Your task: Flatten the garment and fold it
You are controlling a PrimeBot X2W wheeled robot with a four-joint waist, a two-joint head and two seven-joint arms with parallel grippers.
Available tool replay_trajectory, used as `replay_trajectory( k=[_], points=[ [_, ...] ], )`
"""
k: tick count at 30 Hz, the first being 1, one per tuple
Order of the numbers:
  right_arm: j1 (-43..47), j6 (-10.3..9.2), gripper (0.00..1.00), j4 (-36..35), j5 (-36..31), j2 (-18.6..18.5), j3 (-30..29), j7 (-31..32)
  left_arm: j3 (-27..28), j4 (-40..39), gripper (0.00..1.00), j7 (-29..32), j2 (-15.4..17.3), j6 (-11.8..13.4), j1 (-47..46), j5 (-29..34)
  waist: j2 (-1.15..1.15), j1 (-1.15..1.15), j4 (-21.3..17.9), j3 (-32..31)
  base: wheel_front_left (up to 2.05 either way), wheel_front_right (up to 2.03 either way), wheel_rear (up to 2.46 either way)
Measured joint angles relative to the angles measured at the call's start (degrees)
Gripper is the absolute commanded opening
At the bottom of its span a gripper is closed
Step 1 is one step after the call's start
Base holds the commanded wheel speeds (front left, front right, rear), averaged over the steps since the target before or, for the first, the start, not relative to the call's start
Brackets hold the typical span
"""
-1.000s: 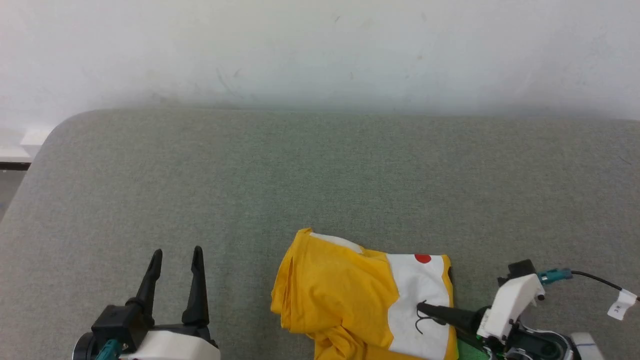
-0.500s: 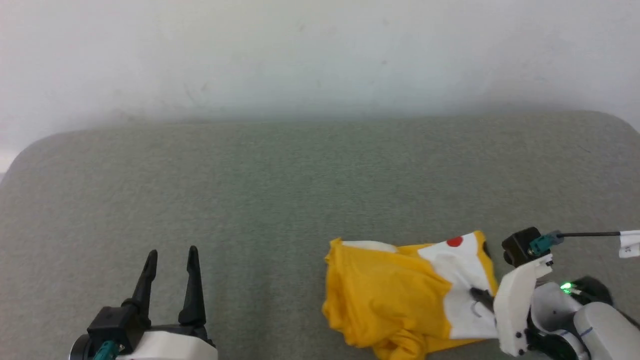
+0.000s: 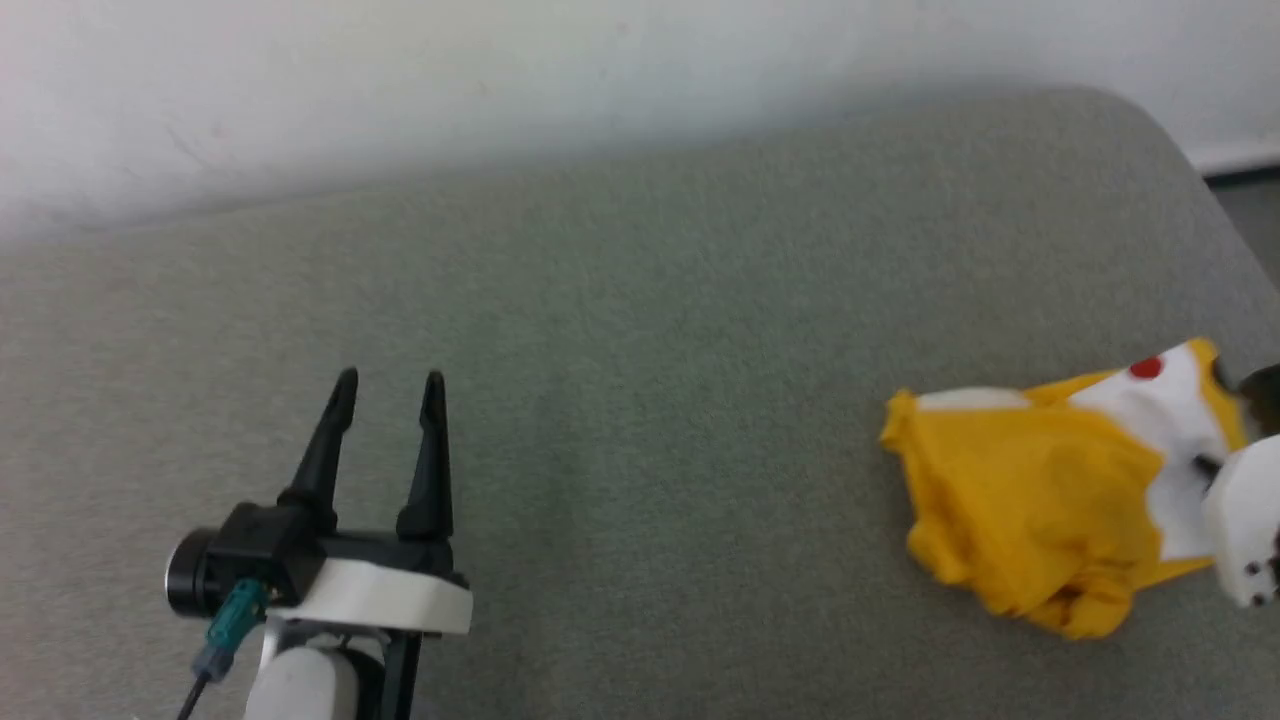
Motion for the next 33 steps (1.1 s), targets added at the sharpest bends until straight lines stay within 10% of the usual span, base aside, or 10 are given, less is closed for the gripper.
replay_trajectory(
  k=[11,13,14,24,33],
  points=[
    [-8.9,0.01,0.04,16.0,-6.6,0.7,-12.1,-19.2,-2.7,0.7,1.0,0.0,1.2,-1.9,-8.1,2.3,0.0,0.01,-4.4,11.3,0.0,0.0,0.0],
    [-9.9,0.02,0.51,17.9,-8.5,1.7,-13.3,-23.7,-3.1,1.0,1.0,0.0,1.2,-2.0,-9.0,2.3,0.0,0.01,-4.8,12.8,0.0,0.0,0.0],
    [-10.4,0.02,1.0,19.0,-9.4,2.4,-14.1,-26.1,-3.2,1.2,1.0,0.0,1.2,-2.0,-9.3,2.3,0.0,0.01,-5.0,13.5,0.0,0.0,0.0],
    [-9.8,0.01,1.0,28.3,-15.6,6.3,-23.6,-40.0,-2.4,3.0,1.0,0.0,0.6,-2.4,-8.9,1.4,0.0,-0.01,-5.7,12.9,0.0,0.0,0.0],
    [1.7,0.01,1.0,13.0,-15.5,16.6,-25.8,-41.1,0.5,3.1,1.0,0.0,-0.4,-0.6,-1.7,0.0,0.0,-0.02,-4.1,5.8,0.0,0.0,0.0]
  ],
)
